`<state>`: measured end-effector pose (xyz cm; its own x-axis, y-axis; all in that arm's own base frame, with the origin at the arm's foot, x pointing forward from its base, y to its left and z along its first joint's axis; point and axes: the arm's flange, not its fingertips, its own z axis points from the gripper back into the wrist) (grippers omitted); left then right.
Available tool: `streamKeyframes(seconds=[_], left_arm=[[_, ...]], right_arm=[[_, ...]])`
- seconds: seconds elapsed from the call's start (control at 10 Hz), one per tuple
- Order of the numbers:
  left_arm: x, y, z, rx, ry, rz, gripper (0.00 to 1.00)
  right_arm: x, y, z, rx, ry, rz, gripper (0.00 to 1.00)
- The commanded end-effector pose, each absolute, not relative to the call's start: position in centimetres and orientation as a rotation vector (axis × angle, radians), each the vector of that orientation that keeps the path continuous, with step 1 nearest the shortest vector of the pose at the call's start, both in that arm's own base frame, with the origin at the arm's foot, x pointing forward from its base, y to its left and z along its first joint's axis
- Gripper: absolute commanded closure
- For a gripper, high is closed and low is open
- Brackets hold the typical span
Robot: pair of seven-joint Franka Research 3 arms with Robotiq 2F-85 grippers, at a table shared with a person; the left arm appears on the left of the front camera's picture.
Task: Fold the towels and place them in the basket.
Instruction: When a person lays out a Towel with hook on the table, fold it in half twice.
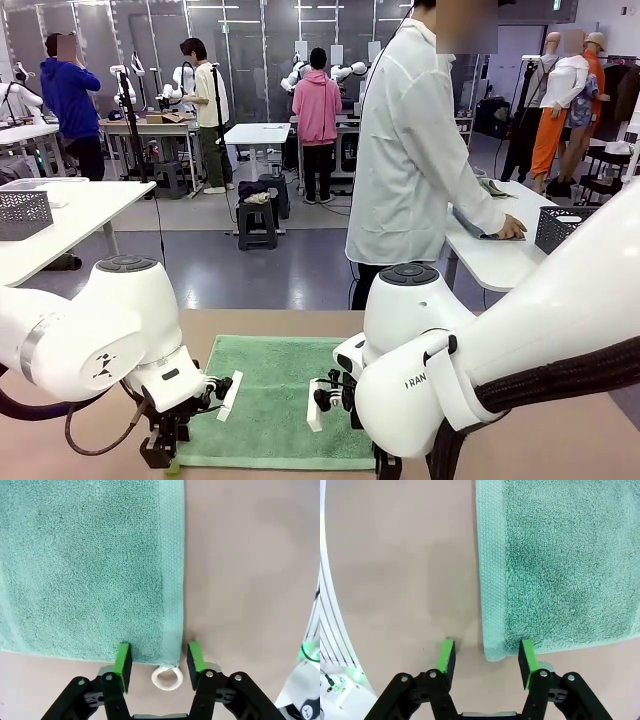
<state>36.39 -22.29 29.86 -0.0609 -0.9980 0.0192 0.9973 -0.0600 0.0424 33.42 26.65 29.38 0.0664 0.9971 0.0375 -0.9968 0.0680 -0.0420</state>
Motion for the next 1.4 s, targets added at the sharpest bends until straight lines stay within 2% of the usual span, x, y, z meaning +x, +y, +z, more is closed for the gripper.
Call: streamKeyframes(seconds=[0.0, 0.2, 0.3, 0.4, 0.6, 0.7, 0.8, 0.9, 1.0, 1.1, 1.2, 1.3], left_arm=[[36.44, -22.42, 29.14, 0.080, -0.070, -1.620, 0.41], [36.50, -22.34, 28.97, 0.089, -0.074, -1.621, 0.41], [36.51, -22.36, 29.00, 0.100, -0.074, -1.624, 0.58], [36.55, -22.32, 29.06, 0.076, -0.065, -1.620, 0.50], [36.64, -22.26, 29.17, 0.067, -0.074, -1.624, 0.50], [36.63, -22.32, 29.25, 0.083, -0.068, -1.625, 0.70], [36.61, -22.38, 29.36, 0.084, -0.068, -1.626, 0.70], [36.61, -22.41, 29.47, 0.078, -0.067, -1.630, 0.89], [36.64, -22.35, 29.55, 0.066, -0.061, -1.640, 0.74], [36.68, -22.33, 29.61, 0.064, -0.055, -1.645, 1.00], [36.77, -22.35, 29.63, 0.061, -0.052, -1.648, 0.94], [36.74, -22.39, 29.64, 0.060, -0.051, -1.652, 1.00]], right_arm=[[33.79, 26.53, 28.90, -0.015, -0.078, 1.510, 0.36], [33.96, 26.42, 28.60, -0.013, -0.078, 1.508, 0.36], [33.99, 26.44, 28.55, -0.019, -0.081, 1.511, 0.56], [34.03, 26.47, 28.53, -0.010, -0.075, 1.506, 0.42], [34.09, 26.36, 28.59, -0.016, -0.083, 1.510, 0.42], [34.11, 26.35, 28.59, -0.012, -0.076, 1.501, 0.64], [34.14, 26.31, 28.59, -0.007, -0.076, 1.497, 0.62], [34.17, 26.30, 28.64, -0.005, -0.072, 1.496, 0.84], [34.24, 26.27, 28.69, -0.003, -0.071, 1.495, 0.68], [34.28, 26.23, 28.68, -0.001, -0.071, 1.492, 1.00], [34.34, 26.12, 28.76, -0.002, -0.073, 1.490, 0.88], [34.33, 26.02, 28.76, -0.001, -0.075, 1.490, 1.00]])
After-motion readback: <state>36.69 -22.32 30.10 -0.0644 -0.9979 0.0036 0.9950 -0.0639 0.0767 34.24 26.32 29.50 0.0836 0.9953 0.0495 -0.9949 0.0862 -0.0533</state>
